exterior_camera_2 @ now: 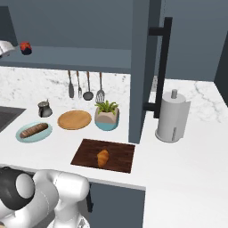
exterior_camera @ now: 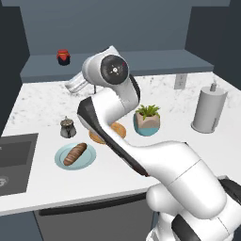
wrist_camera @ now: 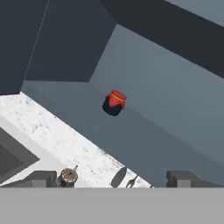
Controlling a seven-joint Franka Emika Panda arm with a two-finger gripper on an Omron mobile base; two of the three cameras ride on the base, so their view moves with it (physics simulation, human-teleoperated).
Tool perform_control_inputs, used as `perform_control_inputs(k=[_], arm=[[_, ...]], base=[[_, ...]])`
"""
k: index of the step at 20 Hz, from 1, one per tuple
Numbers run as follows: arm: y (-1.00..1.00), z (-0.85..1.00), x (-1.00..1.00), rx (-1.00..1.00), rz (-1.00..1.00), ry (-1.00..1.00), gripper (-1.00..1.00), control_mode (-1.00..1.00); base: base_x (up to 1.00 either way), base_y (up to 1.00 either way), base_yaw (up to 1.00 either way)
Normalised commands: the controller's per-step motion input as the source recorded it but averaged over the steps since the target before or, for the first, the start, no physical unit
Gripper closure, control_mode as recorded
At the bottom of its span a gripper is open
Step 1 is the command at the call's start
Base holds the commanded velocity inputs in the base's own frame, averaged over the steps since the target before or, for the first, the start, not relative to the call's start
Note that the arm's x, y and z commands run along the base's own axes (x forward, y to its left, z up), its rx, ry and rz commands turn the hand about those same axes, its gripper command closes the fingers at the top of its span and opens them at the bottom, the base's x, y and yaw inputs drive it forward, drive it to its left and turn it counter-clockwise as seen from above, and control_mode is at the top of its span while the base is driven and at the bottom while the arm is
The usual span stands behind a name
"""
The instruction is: From the different types of pastries on the counter, select a croissant and place it on the cutting board. Then retrieve a jar of jam from the cabinet and place it alongside the croissant on the cutting board.
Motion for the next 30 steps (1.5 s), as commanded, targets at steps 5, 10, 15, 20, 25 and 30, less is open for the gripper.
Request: perform_control_inputs(k=[5, 10, 15, 20, 25, 30], arm=[[0.0, 0.0, 0.01, 0.16, 0.0, 0.0, -1.0, -1.0], [-0.07, 0.06, 0.08, 0.6, 0.03, -0.05, -1.0, -1.0], [0.0, 0.0, 0.03, 0.03, 0.0, 0.0, -1.0, -1.0], [0.0, 0.37, 0.6, 0.16, 0.0, 0.11, -1.0, -1.0], [0.0, 0.56, 0.48, 0.19, 0.0, 0.16, -1.0, -1.0], [0.0, 0.0, 0.0, 0.0, 0.0, 0.0, -1.0, -1.0]], base=[[0.0, 0.0, 0.0], [0.0, 0.0, 0.0], [0.0, 0.0, 0.0], [0.0, 0.0, 0.0], [0.0, 0.0, 0.0], [0.0, 0.0, 0.0]])
